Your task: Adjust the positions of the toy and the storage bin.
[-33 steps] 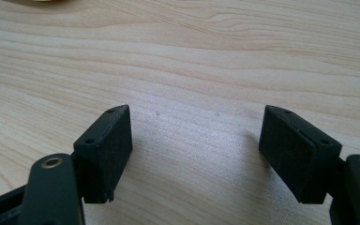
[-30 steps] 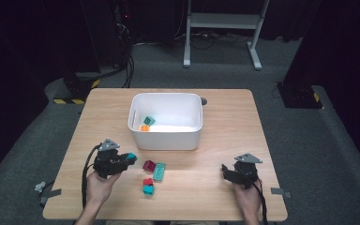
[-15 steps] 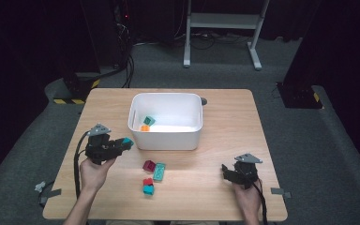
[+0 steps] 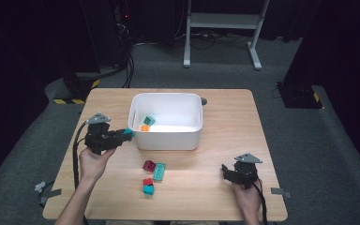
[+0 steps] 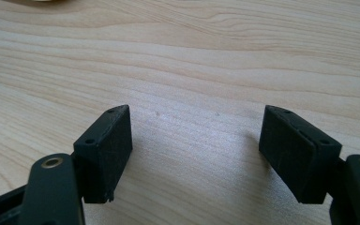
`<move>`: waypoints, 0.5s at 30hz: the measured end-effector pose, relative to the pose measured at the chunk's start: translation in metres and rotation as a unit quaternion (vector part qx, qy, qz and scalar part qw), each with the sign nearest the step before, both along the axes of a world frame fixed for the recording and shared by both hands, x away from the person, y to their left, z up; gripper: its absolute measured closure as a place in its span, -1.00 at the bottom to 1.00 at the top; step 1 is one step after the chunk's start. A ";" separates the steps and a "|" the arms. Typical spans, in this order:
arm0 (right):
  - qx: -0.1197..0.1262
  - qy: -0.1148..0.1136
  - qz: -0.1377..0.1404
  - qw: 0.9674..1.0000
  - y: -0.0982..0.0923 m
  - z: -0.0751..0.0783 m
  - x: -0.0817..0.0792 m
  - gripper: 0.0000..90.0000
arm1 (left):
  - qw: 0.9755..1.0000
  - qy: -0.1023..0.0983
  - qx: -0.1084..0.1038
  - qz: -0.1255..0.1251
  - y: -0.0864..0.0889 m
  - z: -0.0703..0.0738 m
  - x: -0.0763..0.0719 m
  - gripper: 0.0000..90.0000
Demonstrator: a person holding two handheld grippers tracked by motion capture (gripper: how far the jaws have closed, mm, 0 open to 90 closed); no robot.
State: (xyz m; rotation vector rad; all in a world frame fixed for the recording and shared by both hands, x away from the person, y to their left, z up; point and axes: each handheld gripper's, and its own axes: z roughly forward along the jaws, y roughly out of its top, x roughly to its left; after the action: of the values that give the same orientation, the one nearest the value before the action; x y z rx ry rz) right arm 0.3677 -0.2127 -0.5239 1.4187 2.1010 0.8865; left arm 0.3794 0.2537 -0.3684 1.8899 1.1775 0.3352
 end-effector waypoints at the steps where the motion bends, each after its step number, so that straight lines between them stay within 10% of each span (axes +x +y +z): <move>1: 0.000 0.000 0.000 1.000 0.000 0.000 0.000 -0.43 | 1.000 0.000 0.000 -0.001 0.000 0.001 0.001 0.50; 15: 0.000 0.000 0.000 1.000 0.000 0.000 0.000 -0.43 | 1.000 -0.002 0.005 -0.012 -0.005 0.018 0.015 0.50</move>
State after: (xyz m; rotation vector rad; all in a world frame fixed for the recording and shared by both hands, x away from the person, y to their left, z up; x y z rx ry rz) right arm 0.3677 -0.2127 -0.5239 1.4189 2.1011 0.8867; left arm 0.3942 0.2486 -0.3508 1.9100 1.1514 0.3327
